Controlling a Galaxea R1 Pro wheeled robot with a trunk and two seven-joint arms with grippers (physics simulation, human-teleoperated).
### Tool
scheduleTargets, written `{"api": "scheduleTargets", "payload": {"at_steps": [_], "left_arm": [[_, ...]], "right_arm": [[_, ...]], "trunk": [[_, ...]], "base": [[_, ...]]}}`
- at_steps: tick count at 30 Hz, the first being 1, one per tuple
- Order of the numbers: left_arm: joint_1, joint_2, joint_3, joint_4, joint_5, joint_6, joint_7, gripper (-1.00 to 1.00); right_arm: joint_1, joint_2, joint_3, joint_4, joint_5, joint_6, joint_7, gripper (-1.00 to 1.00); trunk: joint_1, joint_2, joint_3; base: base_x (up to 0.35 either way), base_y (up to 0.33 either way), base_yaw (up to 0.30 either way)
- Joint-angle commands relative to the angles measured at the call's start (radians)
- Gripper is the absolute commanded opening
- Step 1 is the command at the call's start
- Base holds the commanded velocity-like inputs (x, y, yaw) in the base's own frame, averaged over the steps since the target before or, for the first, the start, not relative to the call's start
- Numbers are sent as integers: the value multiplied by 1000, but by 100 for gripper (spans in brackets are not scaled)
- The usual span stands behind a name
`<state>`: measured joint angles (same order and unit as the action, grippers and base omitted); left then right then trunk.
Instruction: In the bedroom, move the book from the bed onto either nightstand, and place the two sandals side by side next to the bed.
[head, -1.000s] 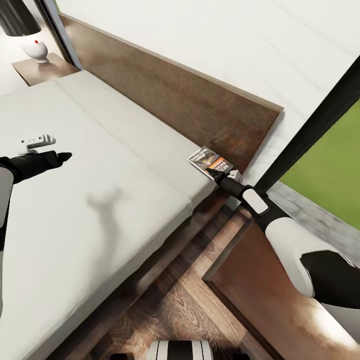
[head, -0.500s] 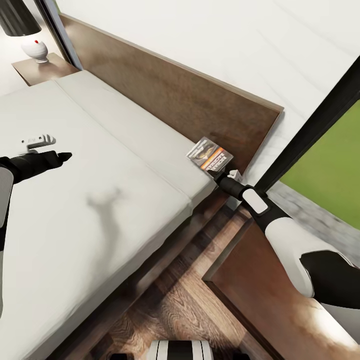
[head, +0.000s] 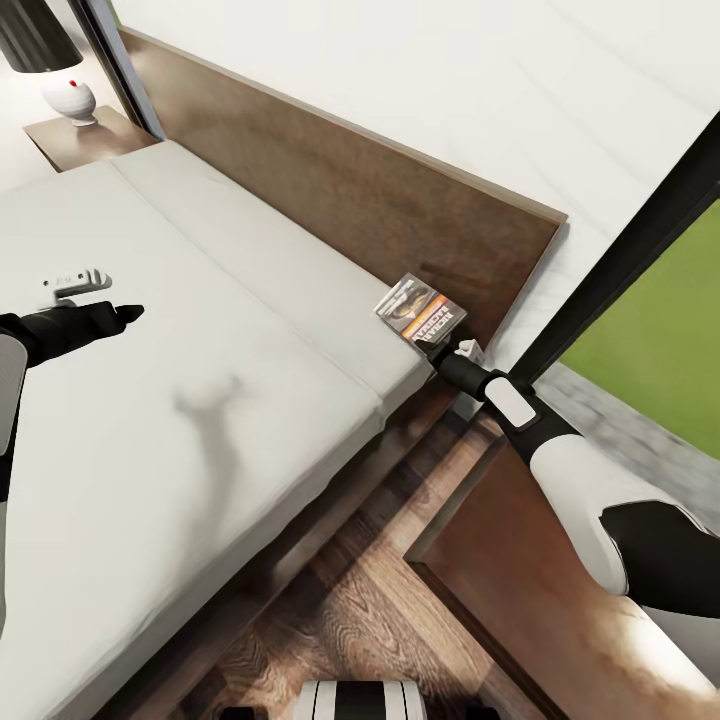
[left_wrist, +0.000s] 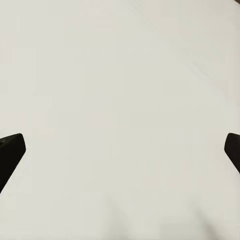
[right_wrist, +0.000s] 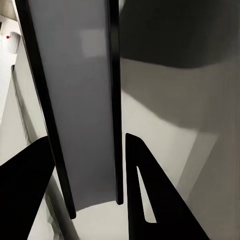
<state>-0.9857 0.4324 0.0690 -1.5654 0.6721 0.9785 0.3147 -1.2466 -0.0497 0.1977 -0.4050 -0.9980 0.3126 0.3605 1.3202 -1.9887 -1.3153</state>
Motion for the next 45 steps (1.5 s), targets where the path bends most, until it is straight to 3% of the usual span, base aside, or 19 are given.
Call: {"api": "scheduleTargets", "payload": {"at_steps": [1,9,45], "left_arm": [[-1,0,0,-1,11,3,9,100],[-1,0,0,-1,11,3,9,100],[-1,-6,0,1,10,5,21,100]], "right_arm": [[-1,-1,3,0,-6,3,0,-100],[-1,-1,3,0,-6,2,1,-100],[-1,0,3,-6,-6,2,4,-100]], "trunk": [[0,0,-1],[0,0,-1],[-138,252,112]], "base": [[0,0,0],[0,0,0],[0,0,0]]}}
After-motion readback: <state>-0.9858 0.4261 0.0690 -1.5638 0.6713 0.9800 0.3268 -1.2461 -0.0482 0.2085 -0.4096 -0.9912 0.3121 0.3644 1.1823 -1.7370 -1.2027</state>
